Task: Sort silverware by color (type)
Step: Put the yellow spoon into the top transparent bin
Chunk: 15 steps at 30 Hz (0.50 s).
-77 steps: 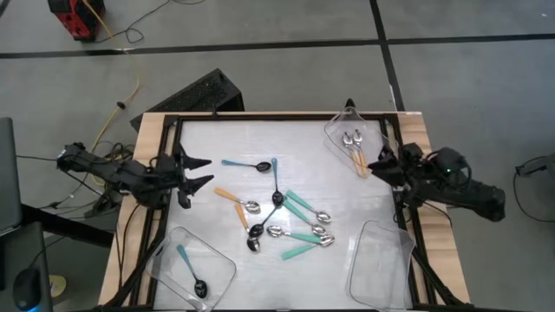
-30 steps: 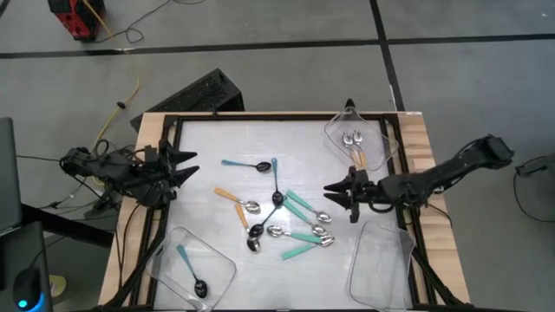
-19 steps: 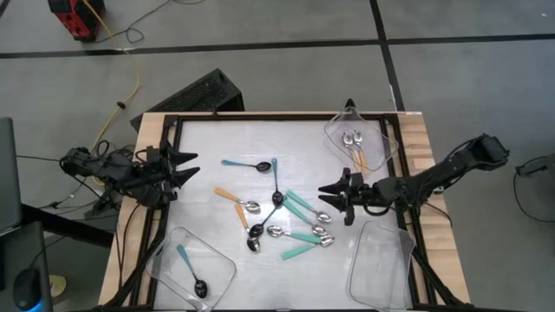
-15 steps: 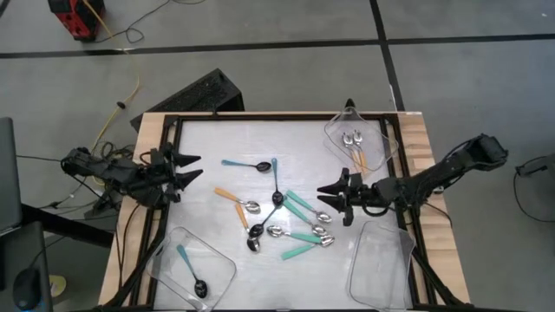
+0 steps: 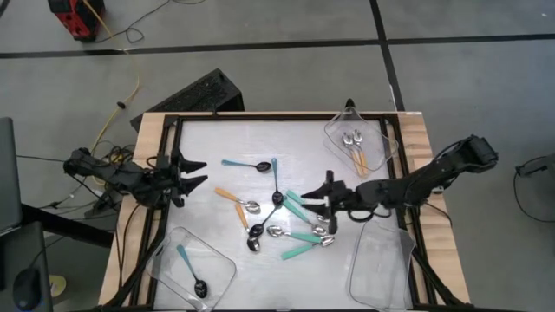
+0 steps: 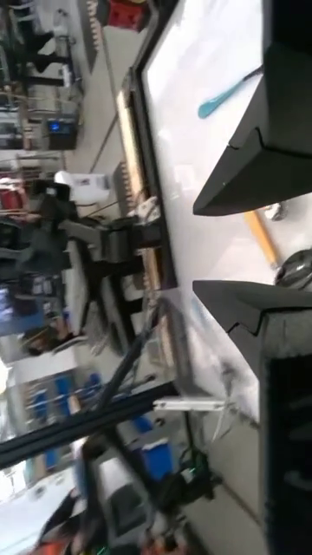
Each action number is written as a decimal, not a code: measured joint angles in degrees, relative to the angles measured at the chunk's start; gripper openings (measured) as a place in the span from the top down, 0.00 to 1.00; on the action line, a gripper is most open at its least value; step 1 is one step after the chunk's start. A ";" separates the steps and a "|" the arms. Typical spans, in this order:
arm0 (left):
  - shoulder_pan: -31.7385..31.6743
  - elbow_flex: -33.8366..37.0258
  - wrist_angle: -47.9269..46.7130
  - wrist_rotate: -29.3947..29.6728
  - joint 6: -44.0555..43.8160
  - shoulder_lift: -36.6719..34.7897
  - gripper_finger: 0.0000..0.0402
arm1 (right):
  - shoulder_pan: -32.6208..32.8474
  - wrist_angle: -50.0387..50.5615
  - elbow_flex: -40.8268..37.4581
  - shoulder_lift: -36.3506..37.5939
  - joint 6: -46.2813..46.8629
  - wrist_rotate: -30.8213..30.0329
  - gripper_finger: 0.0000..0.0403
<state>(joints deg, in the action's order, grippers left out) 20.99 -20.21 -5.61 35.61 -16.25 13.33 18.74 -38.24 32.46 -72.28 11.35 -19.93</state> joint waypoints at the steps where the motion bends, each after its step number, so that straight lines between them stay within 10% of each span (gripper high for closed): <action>1: 0.00 0.00 -0.03 -0.23 -0.02 0.15 0.46 | -0.10 0.56 1.26 -1.47 -0.05 -0.23 0.59; 15: 0.00 0.00 -1.17 0.70 0.15 0.16 0.46 | -0.17 1.42 17.10 -21.03 -8.74 -5.62 0.41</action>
<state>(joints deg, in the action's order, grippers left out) 20.99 -20.21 -6.78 36.31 -16.10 13.50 18.57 -36.82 49.57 -93.31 2.61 -25.55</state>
